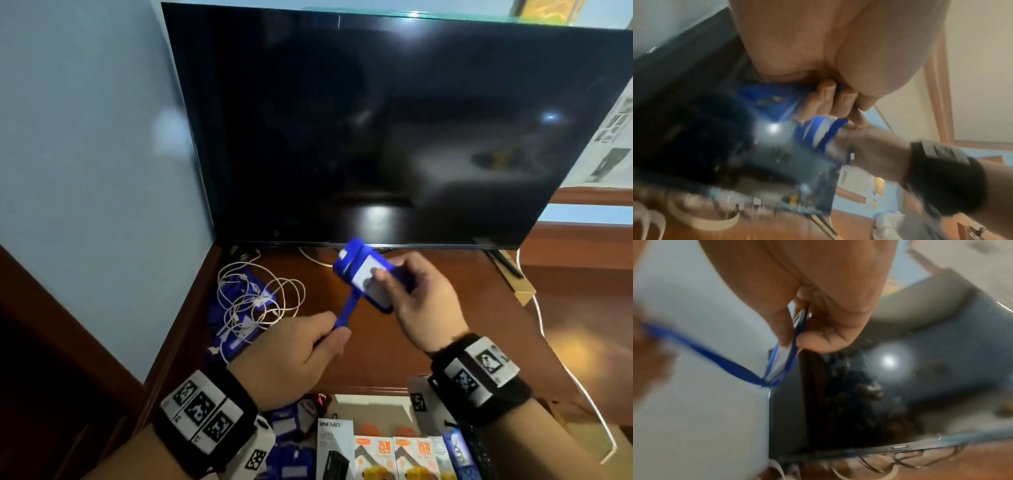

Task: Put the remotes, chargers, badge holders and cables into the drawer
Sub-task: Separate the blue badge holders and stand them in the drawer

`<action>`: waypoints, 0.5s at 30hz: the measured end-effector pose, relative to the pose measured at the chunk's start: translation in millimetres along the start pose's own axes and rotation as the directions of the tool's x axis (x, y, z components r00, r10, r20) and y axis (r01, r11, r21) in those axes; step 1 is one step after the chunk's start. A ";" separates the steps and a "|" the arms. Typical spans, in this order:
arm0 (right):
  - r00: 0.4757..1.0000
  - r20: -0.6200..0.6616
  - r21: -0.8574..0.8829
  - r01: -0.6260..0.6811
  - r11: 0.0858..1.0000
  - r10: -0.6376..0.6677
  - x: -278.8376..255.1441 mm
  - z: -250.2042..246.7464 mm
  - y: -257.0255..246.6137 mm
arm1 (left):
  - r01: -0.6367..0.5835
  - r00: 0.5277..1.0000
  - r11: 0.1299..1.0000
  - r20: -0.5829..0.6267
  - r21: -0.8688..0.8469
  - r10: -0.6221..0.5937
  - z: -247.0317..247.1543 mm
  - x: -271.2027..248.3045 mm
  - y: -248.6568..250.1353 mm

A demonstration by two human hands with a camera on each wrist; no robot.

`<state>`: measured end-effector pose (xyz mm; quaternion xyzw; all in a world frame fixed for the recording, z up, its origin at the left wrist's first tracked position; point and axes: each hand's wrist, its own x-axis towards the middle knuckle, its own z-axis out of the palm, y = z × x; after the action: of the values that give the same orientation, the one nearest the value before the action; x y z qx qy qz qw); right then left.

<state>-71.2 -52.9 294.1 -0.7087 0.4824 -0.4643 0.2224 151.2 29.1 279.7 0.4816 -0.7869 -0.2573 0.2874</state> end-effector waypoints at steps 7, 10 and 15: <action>0.717 0.697 0.066 -0.033 0.997 -0.022 -46.7 7.7 -15.4 | 0.031 0.998 0.971 -0.068 0.238 -0.016 -52.4 21.1 -5.1; 0.825 0.561 0.352 -0.160 0.922 -0.071 -43.9 0.1 -29.0 | 0.220 0.974 0.967 0.089 -0.130 -0.210 -47.7 16.4 -23.4; 0.960 0.256 0.442 -0.221 0.869 0.113 -35.8 18.7 -16.1 | 0.254 0.959 0.954 -0.090 -0.160 -0.270 -7.6 -8.3 -25.9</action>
<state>-50.9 -16.5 281.7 -0.6371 0.3885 -0.4632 0.4781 175.4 25.2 265.6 0.5729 -0.6777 -0.3232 0.3286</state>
